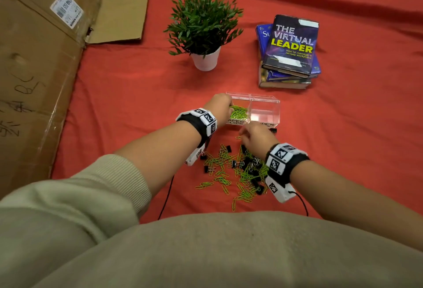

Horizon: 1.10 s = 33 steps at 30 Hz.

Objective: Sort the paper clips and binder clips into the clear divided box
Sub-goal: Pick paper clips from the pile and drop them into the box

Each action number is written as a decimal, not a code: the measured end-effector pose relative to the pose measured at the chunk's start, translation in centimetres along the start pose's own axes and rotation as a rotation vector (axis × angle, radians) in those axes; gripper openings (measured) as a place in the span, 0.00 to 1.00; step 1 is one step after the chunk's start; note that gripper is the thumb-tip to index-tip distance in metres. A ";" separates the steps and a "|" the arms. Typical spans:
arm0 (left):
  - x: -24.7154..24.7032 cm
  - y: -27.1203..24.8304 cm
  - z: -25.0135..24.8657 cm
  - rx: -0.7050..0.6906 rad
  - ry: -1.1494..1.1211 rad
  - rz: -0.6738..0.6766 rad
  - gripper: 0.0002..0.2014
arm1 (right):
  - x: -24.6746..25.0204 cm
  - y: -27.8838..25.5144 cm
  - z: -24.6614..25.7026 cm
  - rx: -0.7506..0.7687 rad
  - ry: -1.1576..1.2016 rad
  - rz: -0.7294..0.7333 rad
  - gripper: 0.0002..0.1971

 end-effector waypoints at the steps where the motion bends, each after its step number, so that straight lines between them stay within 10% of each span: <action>1: -0.3 0.1 -0.1 -0.002 0.009 0.010 0.12 | -1.2 -0.4 0.4 0.046 -0.049 0.052 0.10; 9: -1.0 -4.3 0.8 -0.080 -0.018 -0.028 0.09 | -5.8 -0.4 1.6 0.125 -0.219 0.138 0.15; 18: -6.9 -10.3 5.5 -0.091 0.246 0.222 0.19 | -3.4 -0.2 1.9 0.142 -0.292 0.028 0.15; 26: -7.5 -11.5 5.2 -0.116 0.329 0.176 0.27 | -7.9 -1.7 3.8 0.273 -0.461 0.230 0.40; 33: -7.4 -11.4 4.8 -0.085 0.348 0.257 0.16 | -9.4 -3.2 4.4 0.266 -0.312 0.270 0.20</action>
Point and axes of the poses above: each hand's wrist, its own y-axis towards the middle knuckle, its own x-axis out of the back of the hand, z = x × y, the point moved 9 cm from there along y, towards the middle knuckle
